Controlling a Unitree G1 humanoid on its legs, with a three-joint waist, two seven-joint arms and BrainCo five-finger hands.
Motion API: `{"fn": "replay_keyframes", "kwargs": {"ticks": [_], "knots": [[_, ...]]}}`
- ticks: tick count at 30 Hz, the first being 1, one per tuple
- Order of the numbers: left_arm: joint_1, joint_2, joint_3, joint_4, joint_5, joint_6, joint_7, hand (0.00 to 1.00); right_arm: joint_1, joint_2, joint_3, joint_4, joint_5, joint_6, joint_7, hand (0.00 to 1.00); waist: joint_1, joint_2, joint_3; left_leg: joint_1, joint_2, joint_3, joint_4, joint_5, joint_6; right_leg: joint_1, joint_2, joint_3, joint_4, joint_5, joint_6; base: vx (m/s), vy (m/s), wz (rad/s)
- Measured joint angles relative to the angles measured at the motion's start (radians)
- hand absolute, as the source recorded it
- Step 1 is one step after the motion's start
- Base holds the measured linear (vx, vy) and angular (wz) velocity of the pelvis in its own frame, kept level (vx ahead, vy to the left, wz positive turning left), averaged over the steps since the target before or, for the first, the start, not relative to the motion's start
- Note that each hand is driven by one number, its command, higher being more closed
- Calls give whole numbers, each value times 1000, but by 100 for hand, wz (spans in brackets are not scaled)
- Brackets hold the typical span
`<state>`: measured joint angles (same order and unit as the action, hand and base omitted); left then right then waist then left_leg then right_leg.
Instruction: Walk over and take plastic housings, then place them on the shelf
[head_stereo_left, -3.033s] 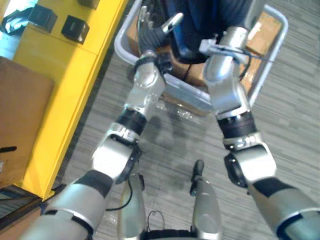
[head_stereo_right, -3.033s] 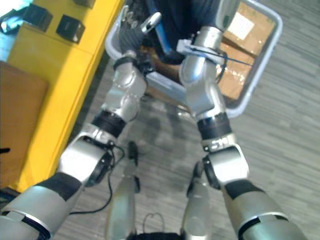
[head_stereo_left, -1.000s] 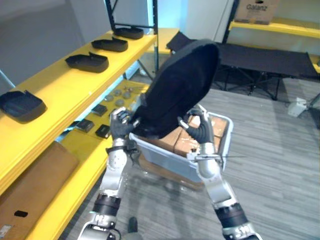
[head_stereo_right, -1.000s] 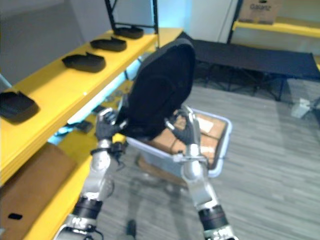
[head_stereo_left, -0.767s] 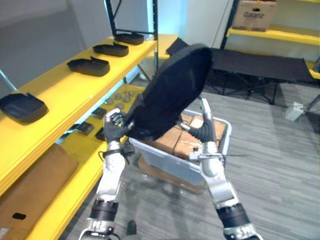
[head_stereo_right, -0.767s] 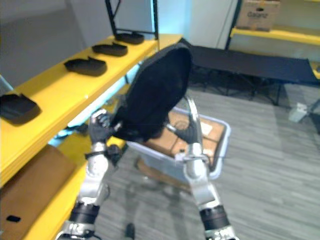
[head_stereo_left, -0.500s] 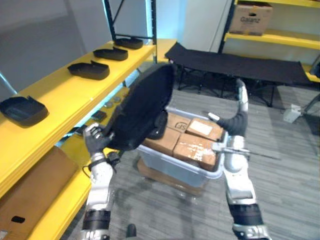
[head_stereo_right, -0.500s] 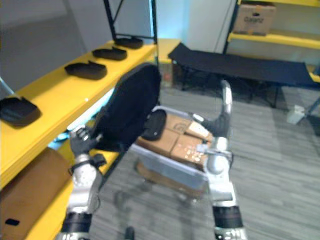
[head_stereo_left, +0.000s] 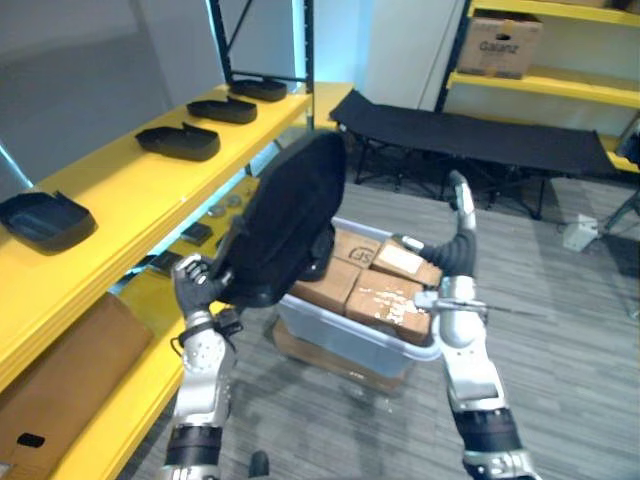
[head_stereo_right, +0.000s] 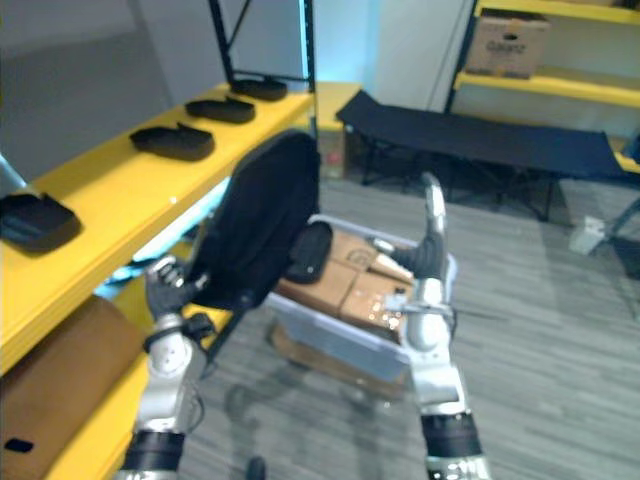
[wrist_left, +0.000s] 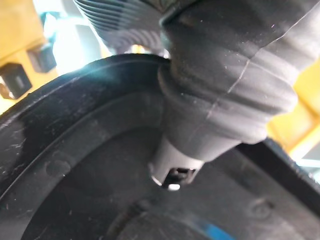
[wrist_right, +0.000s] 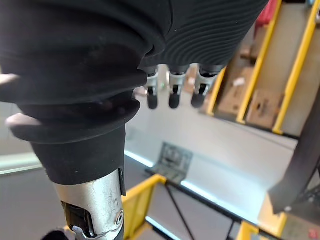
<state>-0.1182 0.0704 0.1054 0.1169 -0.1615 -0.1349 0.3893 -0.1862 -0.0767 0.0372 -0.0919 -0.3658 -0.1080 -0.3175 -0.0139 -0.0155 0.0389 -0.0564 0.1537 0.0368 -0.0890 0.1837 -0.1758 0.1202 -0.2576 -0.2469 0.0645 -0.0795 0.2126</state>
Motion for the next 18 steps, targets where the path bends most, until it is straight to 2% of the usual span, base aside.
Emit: {"fn": "replay_keyframes", "kwargs": {"ticks": [5,8,12,15,18], "knots": [[0,-3,0,0,-39,0,5,100,27,10,34,44,50,0,14,0,-1,-1,-1,-1,0,0,0,0,0,-2,0,0,0,0,-1,0,0,0],[2,-6,2,-2,-72,0,34,100,62,31,53,86,126,0,34,0,-1,-2,-13,-16,0,0,0,0,0,-17,0,0,-1,1,-2,0,0,0],[6,-14,25,-46,-75,-1,75,100,96,33,84,114,153,0,49,0,0,-8,-18,-17,0,0,0,0,0,-17,1,0,-3,1,-2,0,0,0],[15,-24,88,-133,-72,-7,103,100,115,39,85,119,192,-2,60,0,-1,-9,-18,-17,0,0,0,0,-1,-16,1,-1,-4,0,-3,0,0,0],[53,-42,177,-227,-52,-39,129,100,127,40,93,120,234,-12,88,0,2,-9,-19,-19,0,-4,0,-2,-2,-15,2,-5,-4,-1,-4,-2,-3,4]]}}
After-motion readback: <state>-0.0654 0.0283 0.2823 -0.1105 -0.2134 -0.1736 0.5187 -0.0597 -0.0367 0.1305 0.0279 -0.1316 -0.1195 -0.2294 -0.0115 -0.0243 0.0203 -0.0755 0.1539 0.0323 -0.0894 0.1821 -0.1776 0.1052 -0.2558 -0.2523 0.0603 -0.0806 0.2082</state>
